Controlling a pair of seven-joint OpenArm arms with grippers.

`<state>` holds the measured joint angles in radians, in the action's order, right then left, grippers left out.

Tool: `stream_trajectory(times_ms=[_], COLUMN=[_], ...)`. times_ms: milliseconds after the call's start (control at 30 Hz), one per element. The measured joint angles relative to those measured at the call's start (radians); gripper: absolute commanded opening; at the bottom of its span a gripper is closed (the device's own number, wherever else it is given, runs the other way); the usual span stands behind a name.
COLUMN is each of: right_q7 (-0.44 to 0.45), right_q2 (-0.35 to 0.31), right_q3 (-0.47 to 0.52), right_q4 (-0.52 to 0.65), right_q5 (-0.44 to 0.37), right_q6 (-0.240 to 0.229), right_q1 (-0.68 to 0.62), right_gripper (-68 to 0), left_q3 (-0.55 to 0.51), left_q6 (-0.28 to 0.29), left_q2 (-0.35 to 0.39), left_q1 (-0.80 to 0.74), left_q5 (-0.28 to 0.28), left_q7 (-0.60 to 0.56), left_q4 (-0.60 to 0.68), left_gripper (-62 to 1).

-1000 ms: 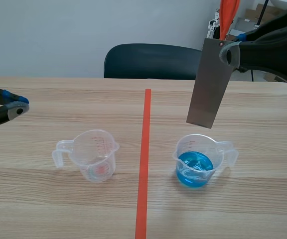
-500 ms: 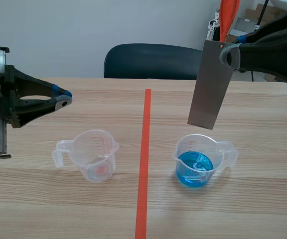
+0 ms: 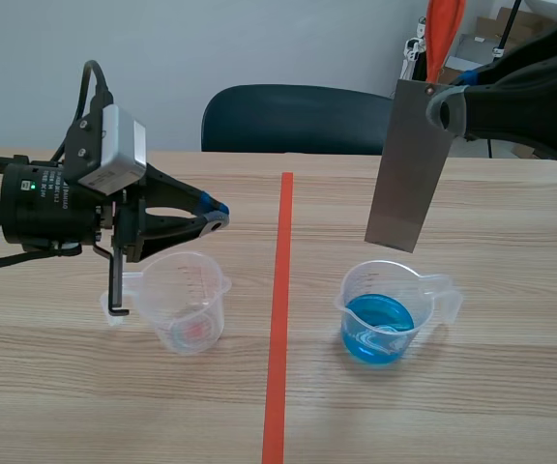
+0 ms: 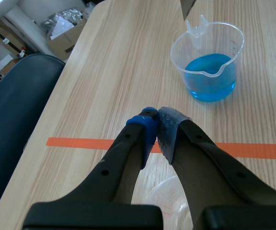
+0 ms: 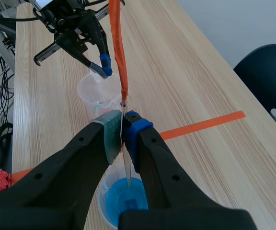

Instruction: Do the redox reaction experiment. raise the plate out of the solution

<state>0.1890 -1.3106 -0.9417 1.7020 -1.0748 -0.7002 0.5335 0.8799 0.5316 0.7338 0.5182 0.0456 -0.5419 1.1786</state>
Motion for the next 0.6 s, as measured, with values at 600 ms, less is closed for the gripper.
stream_trajectory(times_ms=[600], right_q7=[0.0], right_q2=[0.0], right_q3=[0.0], right_q4=[0.0], right_q5=[-0.014], right_q6=[0.0], right_q1=[0.0], right_gripper=[-66.9], left_q3=[0.01], left_q6=[0.063], left_q2=[-0.125], left_q1=[0.042], left_q5=[0.0], left_q7=[0.0], left_q4=[-0.032], left_gripper=[-58.1])
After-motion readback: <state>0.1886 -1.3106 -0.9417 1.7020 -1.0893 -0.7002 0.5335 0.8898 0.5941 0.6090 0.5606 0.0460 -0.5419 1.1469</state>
